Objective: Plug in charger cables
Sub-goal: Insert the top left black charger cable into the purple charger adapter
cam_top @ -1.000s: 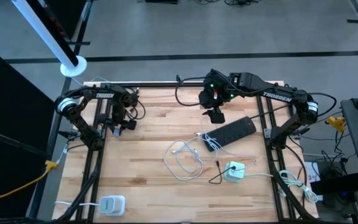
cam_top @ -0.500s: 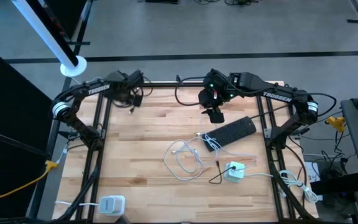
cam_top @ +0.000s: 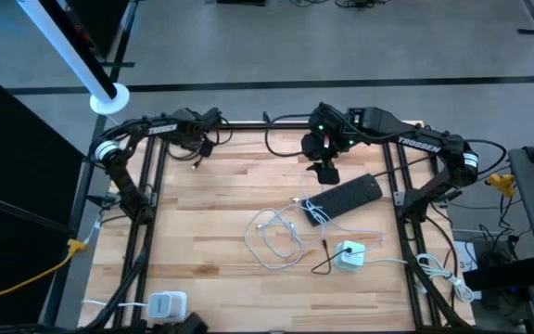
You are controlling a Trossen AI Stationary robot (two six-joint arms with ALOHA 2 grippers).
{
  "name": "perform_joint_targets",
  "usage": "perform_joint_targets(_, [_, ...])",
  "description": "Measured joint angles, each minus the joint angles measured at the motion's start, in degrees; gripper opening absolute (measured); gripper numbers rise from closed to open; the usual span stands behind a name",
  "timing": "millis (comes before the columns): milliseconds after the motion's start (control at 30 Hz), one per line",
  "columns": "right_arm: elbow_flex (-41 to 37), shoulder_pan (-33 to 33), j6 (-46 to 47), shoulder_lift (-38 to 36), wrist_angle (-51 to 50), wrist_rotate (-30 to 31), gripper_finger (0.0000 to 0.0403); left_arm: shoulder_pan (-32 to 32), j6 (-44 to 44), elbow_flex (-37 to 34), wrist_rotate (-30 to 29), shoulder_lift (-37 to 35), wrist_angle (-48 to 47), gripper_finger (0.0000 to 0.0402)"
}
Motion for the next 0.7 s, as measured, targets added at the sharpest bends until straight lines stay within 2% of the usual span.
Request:
perform_joint_targets(133, [0.0,0.0,0.1,0.0,-2.1,0.0,0.0214,-0.8,0.1,0.2,0.5,3.7,-1.3,0.0121])
perform_joint_targets(267, [0.0,-0.1,0.3,0.0,-3.3,0.0,0.0213,-3.4,-0.1,-0.1,0.9,3.7,-0.8,0.0121])
perform_joint_targets(467, [0.0,-0.6,-1.1,0.0,-1.8,0.0,0.0217,-10.3,0.1,1.0,10.8,0.8,5.1,0.012])
perform_joint_targets(600, [0.0,-0.6,-1.6,0.0,-0.5,0.0,0.0216,-16.7,0.7,2.6,20.5,0.1,13.4,0.012])
perform_joint_targets(700, [0.0,-0.7,-1.6,0.0,-0.2,0.0,0.0212,-21.6,1.7,5.5,22.4,0.0,17.4,0.012])
